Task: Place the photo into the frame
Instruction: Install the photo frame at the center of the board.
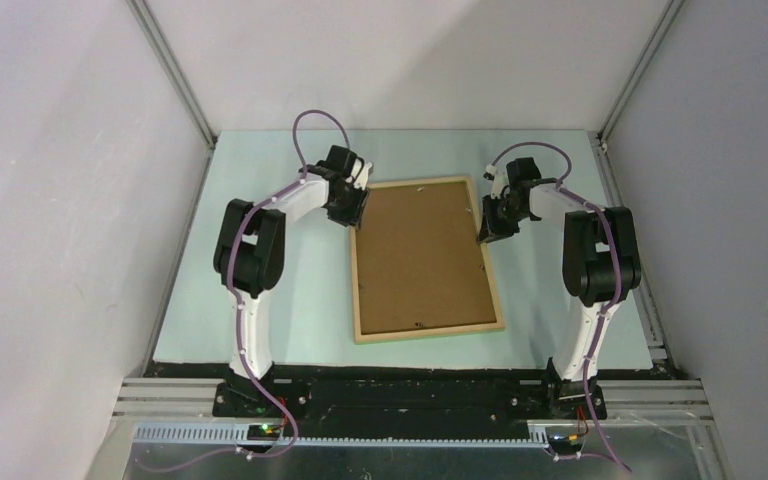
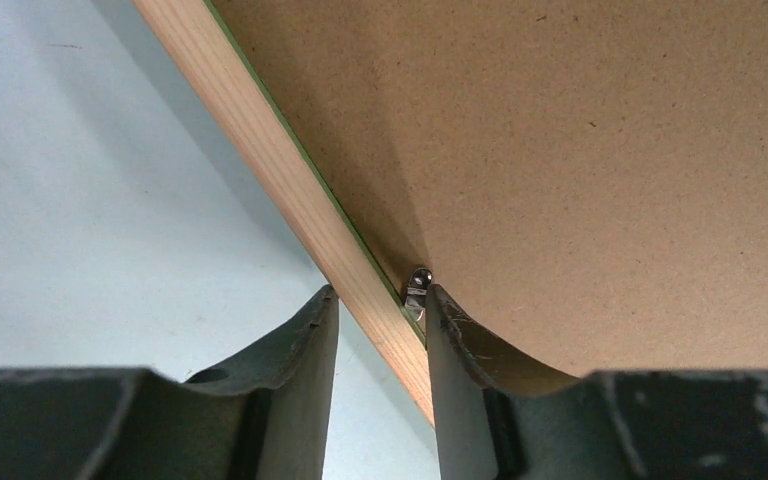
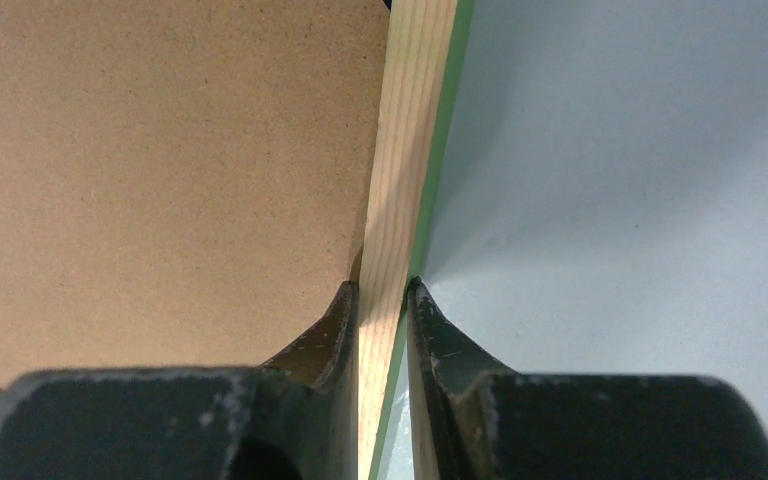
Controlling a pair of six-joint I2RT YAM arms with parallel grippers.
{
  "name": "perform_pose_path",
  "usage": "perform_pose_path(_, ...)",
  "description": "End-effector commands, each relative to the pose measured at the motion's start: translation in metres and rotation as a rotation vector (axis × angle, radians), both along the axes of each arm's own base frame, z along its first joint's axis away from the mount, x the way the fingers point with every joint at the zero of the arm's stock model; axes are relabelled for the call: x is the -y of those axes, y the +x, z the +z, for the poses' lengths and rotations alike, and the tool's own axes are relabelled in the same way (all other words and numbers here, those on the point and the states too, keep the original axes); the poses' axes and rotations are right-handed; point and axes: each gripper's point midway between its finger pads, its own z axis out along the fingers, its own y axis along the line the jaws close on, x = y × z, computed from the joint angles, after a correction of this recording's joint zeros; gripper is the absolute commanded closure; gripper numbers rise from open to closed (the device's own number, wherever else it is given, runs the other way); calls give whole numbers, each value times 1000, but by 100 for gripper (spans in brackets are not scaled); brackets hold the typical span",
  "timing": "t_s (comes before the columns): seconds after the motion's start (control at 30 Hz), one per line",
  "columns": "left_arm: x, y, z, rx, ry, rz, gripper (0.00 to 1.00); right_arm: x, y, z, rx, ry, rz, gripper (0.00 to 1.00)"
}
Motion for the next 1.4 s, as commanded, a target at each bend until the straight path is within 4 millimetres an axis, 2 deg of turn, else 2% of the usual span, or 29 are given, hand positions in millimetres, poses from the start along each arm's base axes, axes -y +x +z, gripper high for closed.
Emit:
perform_pose_path(0.0, 0, 13, 2, 26, -2, 18, 61, -4, -7, 3, -12, 34, 32, 100)
perform_pose_path(0.33, 4, 10, 3, 18, -25, -3, 71, -4, -7, 4, -11, 37, 32, 100)
perform_pose_path(0.73, 5, -3, 9, -9, -13, -92, 79, -3, -6, 2, -13, 39, 31, 100)
perform_pose_path(1.1, 4, 1, 13, 13, 44, -119, 89, -5, -6, 3, -15, 37, 39, 100)
perform_pose_path(1.23, 1, 1, 18, 43, 91, -135, 84, -5, -7, 1, -16, 32, 44, 100)
perform_pose_path(1.37, -4, -2, 20, 49, 116, -132, 64, -5, -7, 1, -18, 33, 50, 100)
